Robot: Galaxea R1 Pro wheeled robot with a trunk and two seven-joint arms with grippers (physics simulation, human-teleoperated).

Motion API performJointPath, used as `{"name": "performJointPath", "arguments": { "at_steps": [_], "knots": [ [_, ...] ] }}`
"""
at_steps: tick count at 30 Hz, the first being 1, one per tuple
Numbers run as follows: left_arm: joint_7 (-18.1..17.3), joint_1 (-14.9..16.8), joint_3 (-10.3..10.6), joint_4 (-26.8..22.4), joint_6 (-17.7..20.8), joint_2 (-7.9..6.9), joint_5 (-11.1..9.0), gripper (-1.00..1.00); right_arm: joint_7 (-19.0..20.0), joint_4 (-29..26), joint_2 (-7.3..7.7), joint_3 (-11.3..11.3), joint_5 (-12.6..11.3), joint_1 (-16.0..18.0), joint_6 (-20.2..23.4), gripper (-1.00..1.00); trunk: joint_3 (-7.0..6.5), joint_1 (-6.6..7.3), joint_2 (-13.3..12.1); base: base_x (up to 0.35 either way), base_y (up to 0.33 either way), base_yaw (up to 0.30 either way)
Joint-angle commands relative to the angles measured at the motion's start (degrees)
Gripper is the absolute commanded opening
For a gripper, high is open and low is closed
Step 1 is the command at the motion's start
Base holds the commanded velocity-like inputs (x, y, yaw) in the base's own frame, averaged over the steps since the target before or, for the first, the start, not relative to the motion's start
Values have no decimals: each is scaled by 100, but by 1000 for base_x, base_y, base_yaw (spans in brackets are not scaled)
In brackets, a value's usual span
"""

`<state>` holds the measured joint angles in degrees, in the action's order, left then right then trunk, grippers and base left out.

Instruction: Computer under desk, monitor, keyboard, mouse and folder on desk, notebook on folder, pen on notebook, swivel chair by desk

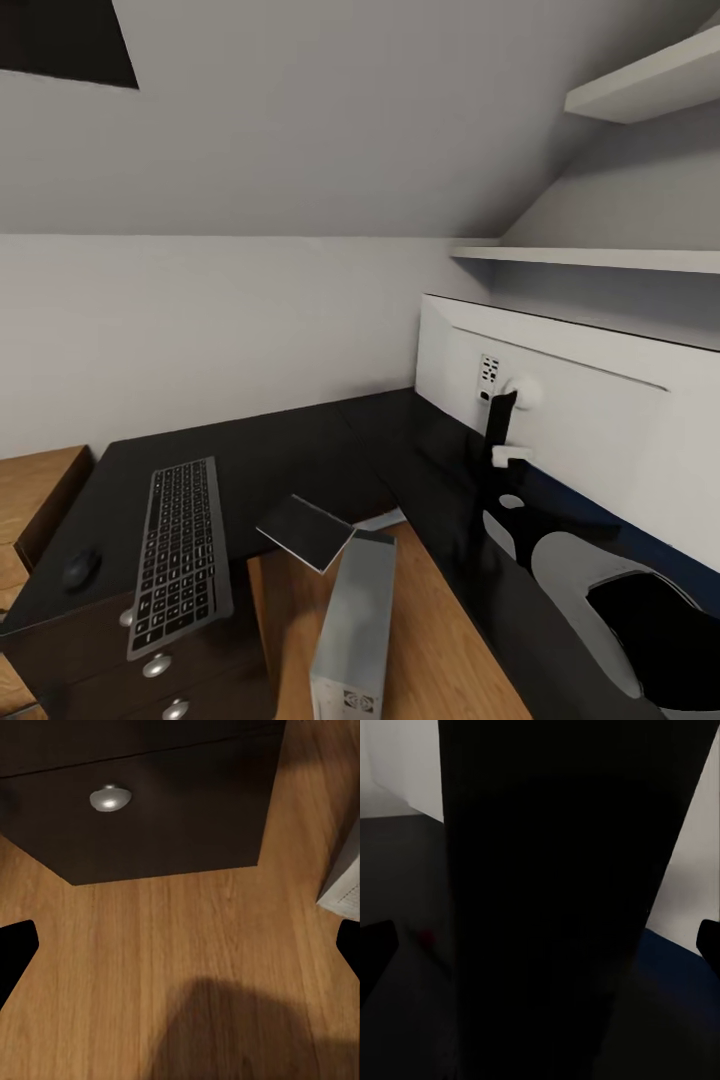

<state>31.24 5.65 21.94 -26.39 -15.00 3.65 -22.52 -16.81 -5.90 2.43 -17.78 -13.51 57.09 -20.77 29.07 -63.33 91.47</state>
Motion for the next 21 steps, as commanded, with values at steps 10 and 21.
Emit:
{"name": "performJointPath", "arguments": {
  "at_steps": [10, 21],
  "knots": [
    [32, 6, 47, 2, -35, -4, -60, 100, -15, 1, 3, -50, -48, 4, -11, 100, 6, -1, 3, 31, 0, 0],
    [32, 6, 47, 2, -34, -4, -62, 100, -15, 1, 3, -50, -47, 4, -6, -100, 6, -1, 3, 1, 0, 0]
  ]
}}
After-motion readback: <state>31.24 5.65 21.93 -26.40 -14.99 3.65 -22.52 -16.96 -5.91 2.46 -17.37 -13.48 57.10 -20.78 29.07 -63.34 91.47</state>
